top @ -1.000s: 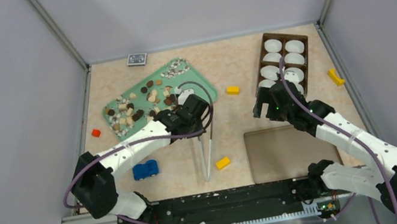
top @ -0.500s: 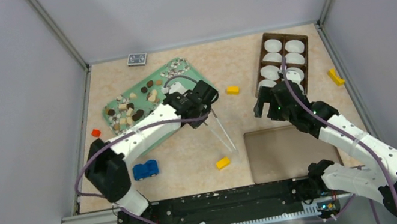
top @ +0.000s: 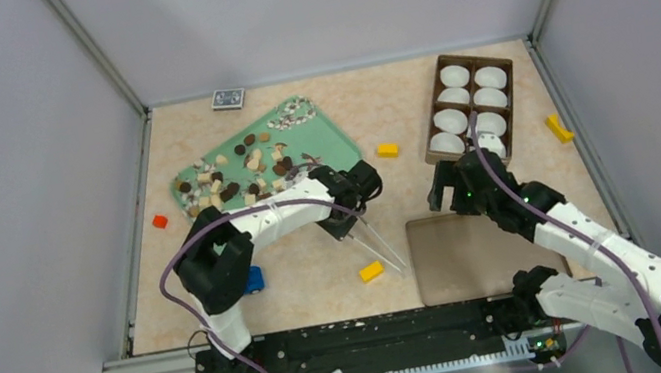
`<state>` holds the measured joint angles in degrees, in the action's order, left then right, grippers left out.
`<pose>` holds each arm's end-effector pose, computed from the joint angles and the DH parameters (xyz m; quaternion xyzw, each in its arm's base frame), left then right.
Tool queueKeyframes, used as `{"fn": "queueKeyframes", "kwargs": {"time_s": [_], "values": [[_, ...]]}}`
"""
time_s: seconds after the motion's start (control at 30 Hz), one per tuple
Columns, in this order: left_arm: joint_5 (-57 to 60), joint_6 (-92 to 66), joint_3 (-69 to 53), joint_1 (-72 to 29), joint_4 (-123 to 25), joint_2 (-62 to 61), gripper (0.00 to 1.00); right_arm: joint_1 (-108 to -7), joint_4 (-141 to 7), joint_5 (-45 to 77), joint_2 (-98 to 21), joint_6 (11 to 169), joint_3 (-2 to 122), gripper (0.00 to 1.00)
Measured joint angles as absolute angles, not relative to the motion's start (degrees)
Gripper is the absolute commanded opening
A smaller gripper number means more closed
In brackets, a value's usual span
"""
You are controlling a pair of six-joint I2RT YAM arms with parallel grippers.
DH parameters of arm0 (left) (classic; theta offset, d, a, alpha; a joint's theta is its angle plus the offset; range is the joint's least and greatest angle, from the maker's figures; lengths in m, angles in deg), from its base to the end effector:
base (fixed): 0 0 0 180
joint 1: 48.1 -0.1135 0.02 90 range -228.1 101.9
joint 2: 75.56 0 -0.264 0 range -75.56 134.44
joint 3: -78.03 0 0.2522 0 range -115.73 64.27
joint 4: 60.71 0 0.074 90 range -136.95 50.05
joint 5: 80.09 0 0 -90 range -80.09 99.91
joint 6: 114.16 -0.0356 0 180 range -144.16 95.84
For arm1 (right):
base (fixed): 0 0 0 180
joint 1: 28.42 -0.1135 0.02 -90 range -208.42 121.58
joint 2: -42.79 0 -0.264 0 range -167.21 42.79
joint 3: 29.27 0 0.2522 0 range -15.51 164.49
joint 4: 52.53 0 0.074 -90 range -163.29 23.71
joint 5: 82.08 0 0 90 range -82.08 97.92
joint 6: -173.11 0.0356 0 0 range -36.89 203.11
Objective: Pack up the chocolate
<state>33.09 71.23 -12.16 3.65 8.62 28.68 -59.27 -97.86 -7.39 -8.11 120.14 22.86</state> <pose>0.2227 -0.2598 0.2021 -0.3743 0.9036 0.0025 0.2084 0.1623 0.0860 0.2484 0.1011 0.9085 0.1140 0.3891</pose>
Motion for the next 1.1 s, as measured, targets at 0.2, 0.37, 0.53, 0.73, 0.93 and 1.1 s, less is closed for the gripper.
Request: {"fn": "queueKeyframes", "kwargs": {"time_s": [0.2, 0.37, 0.53, 0.73, 0.93, 1.1], "values": [[32.6, 76.7, -6.2, 5.3, 9.3, 27.7, 0.00, -59.3, -97.0, -5.6, -8.1, 120.2, 21.3, 0.97], [31.8, 80.0, -2.0, 5.6, 9.3, 25.0, 0.00, -59.3, -96.3, -4.2, -8.1, 120.1, 20.3, 0.97], [31.9, 82.1, 0.1, 6.1, 10.2, 23.1, 0.00, -59.3, -95.7, -3.3, -8.2, 120.1, 19.7, 0.97], [34.4, 83.2, -2.0, 10.2, 13.1, 22.4, 0.00, -59.3, -95.1, -2.4, -8.3, 120.1, 18.9, 0.97], [38.4, 85.9, -5.3, 11.1, 9.7, 22.5, 0.00, -59.3, -94.6, -1.8, -8.3, 120.1, 18.6, 0.97], [43.5, 88.7, -10.1, 11.0, 10.3, 27.9, 0.00, -59.3, -94.3, -1.3, -8.3, 120.1, 17.3, 0.97]]}}
